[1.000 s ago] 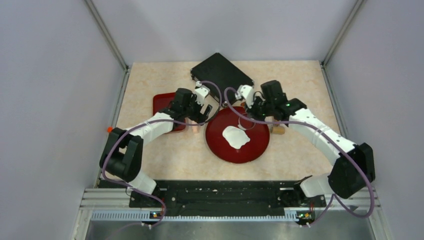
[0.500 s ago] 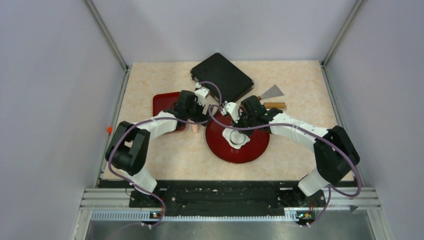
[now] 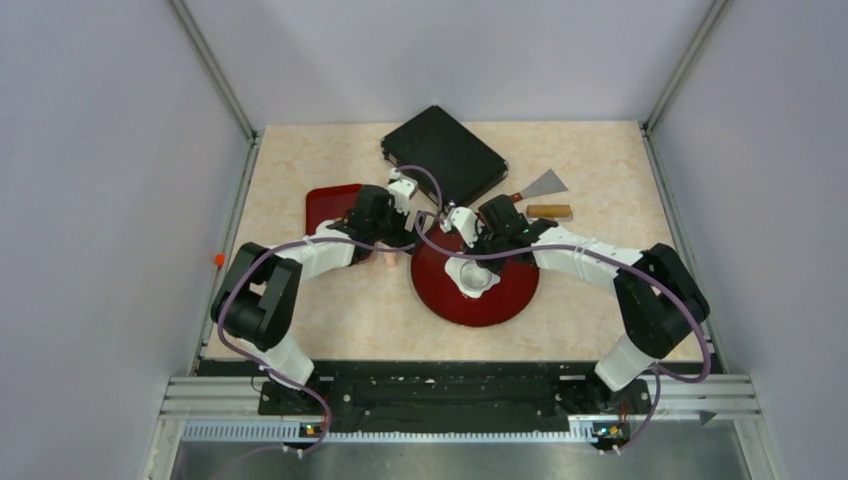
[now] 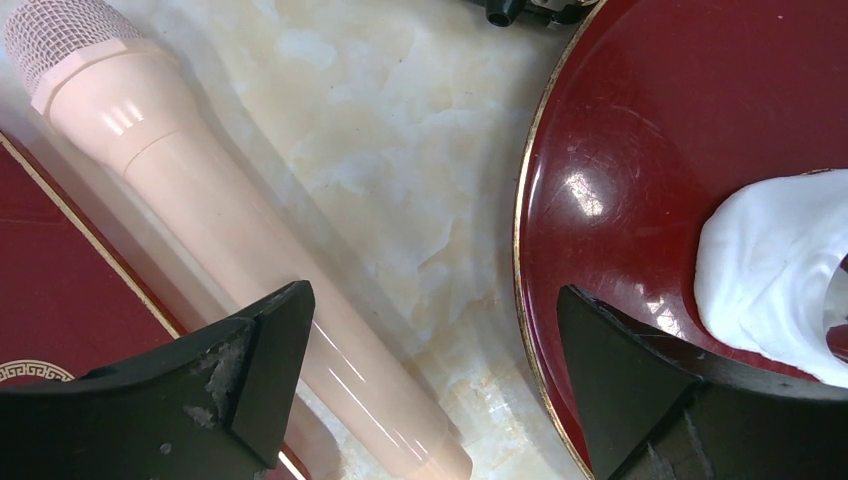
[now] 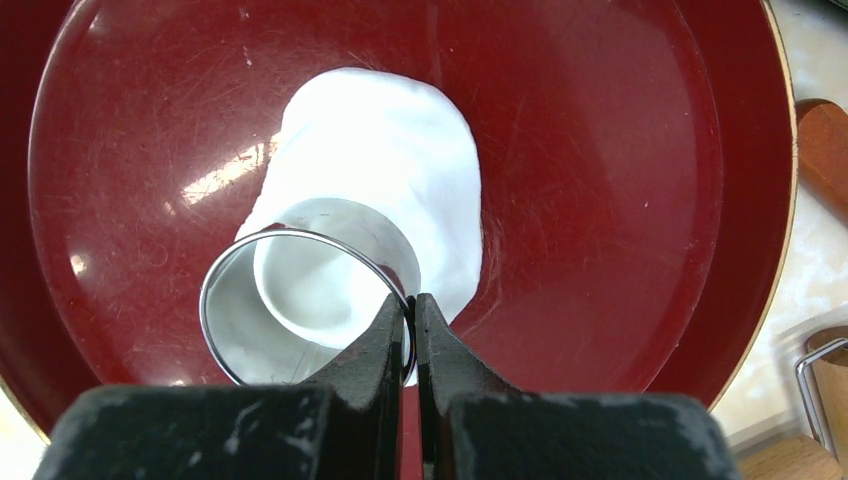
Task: Roll out the dumpling wrappers from the dough
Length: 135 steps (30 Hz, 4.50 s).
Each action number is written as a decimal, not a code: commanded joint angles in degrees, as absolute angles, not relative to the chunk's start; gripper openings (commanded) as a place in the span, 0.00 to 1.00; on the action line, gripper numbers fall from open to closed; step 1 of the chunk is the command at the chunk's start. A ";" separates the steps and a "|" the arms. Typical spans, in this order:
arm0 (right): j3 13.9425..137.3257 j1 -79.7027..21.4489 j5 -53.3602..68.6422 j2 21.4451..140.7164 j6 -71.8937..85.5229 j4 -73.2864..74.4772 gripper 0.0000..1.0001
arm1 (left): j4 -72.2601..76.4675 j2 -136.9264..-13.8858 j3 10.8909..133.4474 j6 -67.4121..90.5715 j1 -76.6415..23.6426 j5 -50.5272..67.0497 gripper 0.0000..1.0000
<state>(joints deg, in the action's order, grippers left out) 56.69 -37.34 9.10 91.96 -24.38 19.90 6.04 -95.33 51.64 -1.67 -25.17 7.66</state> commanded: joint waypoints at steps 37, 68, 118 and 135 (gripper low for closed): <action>58.29 -37.71 6.16 97.81 -25.81 19.48 0.00 | 12.17 -93.96 49.41 -0.62 -25.39 5.78 0.96; 62.07 -37.03 13.49 86.36 -23.49 23.03 0.91 | 12.38 -94.04 49.40 -0.60 -25.36 5.26 0.96; 64.82 -35.52 20.56 97.01 -21.41 28.12 0.95 | 13.35 -93.43 48.57 -0.62 -25.37 5.36 0.96; 65.24 -35.51 19.87 99.15 -22.05 29.06 0.65 | 13.50 -93.30 48.46 -0.69 -25.37 5.39 0.96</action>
